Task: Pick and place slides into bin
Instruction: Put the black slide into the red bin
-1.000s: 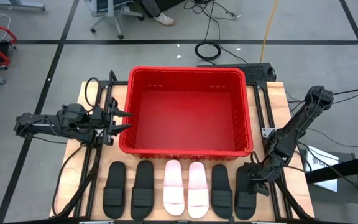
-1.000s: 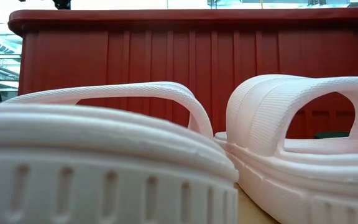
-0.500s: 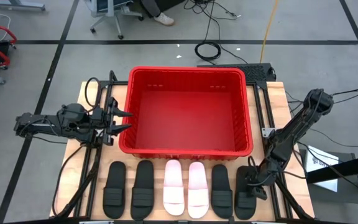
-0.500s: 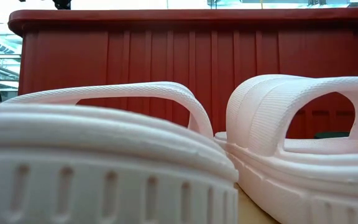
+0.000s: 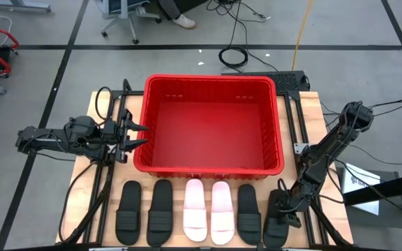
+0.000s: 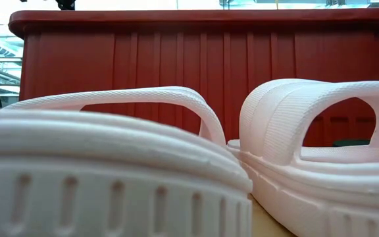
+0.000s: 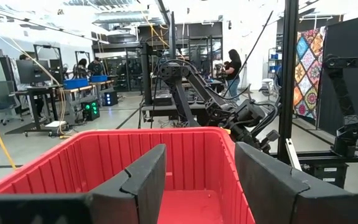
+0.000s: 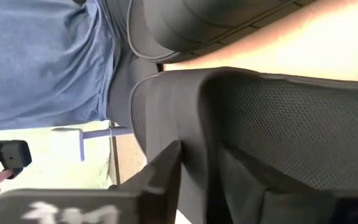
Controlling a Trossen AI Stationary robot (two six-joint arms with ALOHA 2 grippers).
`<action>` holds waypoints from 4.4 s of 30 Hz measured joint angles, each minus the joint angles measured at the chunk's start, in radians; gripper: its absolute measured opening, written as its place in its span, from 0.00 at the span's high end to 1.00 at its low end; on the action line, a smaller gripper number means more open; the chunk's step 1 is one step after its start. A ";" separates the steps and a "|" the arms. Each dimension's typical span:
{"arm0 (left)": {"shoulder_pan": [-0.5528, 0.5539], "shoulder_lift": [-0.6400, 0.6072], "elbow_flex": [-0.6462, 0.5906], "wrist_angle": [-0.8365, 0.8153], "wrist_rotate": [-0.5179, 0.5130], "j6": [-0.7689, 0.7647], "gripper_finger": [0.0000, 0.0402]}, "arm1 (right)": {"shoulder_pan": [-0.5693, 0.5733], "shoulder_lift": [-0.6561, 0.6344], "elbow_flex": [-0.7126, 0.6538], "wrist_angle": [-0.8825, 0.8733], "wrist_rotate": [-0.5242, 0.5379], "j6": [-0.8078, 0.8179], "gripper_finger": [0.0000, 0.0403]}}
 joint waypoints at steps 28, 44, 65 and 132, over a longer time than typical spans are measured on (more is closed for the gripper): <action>0.000 0.000 0.000 0.000 0.000 0.000 0.51 | -0.048 -0.045 -0.002 -0.016 -0.137 -0.170 0.99; 0.000 0.017 0.000 0.000 -0.001 -0.004 0.51 | -0.102 -0.271 -0.002 -0.026 -0.132 -0.282 0.99; 0.000 0.018 0.000 0.000 -0.079 -0.016 0.51 | -0.190 -0.389 -0.002 0.293 -0.252 -0.624 0.99; 0.000 0.018 0.000 0.008 -0.077 0.034 0.51 | -1.274 0.021 0.898 -0.865 -0.783 -1.592 0.98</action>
